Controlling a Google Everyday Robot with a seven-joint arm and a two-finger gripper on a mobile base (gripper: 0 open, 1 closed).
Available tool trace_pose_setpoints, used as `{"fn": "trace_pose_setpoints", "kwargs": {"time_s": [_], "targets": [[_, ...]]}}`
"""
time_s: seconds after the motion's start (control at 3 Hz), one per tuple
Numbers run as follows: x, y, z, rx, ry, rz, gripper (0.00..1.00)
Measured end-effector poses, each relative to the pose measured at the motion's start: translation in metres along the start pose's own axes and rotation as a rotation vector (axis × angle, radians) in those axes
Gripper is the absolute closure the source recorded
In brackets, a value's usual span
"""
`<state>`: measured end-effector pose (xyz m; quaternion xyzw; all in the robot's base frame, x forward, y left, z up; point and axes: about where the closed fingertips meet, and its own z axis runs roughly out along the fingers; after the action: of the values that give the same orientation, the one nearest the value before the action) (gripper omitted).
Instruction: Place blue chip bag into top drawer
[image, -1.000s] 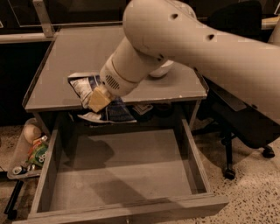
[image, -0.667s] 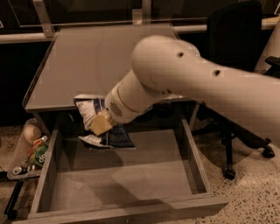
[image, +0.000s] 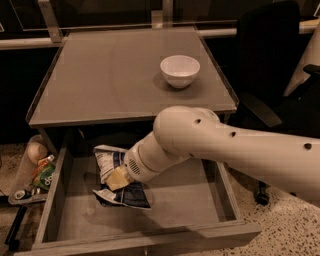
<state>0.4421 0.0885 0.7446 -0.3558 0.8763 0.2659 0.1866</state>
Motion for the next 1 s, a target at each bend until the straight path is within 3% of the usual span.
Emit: {"fn": "trace_pose_setpoints", "kwargs": {"time_s": [0.67,1.0], "targets": [[0.034,-0.016,0.060,-0.049,0.039,0.087,1.00],[0.034,-0.016,0.062,-0.051,0.039,0.088,0.81]]}}
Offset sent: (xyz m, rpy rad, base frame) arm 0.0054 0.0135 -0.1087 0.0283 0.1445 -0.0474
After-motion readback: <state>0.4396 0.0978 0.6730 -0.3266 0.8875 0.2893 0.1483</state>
